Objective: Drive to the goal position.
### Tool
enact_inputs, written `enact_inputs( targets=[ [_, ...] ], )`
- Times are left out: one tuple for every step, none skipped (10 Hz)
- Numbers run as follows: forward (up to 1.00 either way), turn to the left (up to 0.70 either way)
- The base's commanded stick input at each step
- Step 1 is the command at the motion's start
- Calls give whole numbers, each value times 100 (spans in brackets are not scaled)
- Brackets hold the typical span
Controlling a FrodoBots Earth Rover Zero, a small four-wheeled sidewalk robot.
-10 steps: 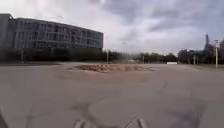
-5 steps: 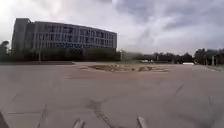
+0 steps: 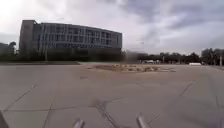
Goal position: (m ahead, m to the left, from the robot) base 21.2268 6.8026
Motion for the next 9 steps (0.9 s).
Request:
enact_inputs(
  targets=[
    [100, 27],
    [100, 27],
    [100, 27],
    [100, 27],
    [100, 27],
    [100, 27],
    [81, 30],
    [0, 45],
    [0, 45]
  ],
)
